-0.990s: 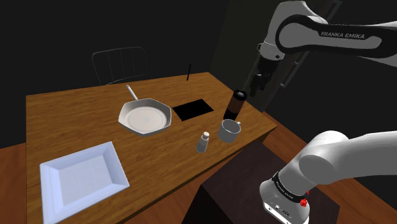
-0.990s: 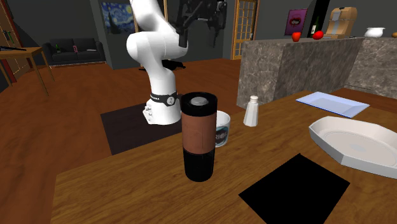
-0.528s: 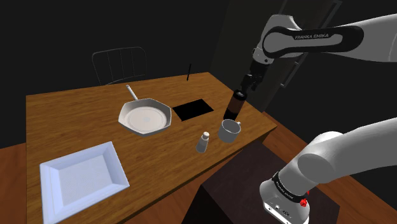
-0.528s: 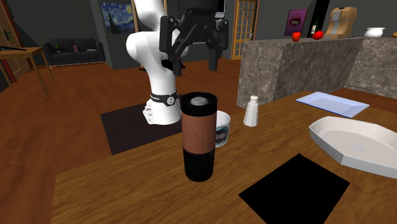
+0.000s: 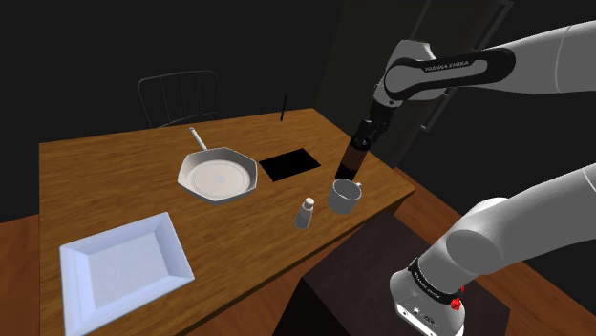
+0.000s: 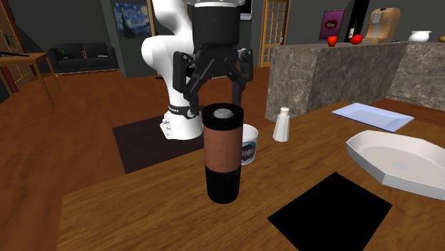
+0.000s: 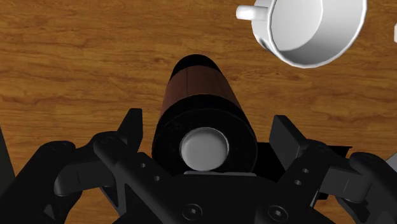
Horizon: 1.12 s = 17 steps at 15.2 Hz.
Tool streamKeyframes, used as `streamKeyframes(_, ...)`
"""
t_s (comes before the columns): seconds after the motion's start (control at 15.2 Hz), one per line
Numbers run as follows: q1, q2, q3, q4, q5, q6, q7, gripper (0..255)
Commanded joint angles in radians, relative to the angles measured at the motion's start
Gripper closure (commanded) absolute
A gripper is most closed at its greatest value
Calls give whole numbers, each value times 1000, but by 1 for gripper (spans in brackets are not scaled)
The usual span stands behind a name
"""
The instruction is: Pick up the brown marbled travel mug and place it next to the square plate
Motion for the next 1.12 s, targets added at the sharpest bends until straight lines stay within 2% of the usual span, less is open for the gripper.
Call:
streamKeyframes(0.0, 0, 11, -2, -17, 0, 29, -1, 0)
streamKeyframes(0.53, 0, 14, -3, -22, 0, 37, -1, 0)
streamKeyframes(0.59, 0, 14, -3, -22, 0, 37, -1, 255)
streamKeyframes(1.06, 0, 14, -3, -22, 0, 37, -1, 255)
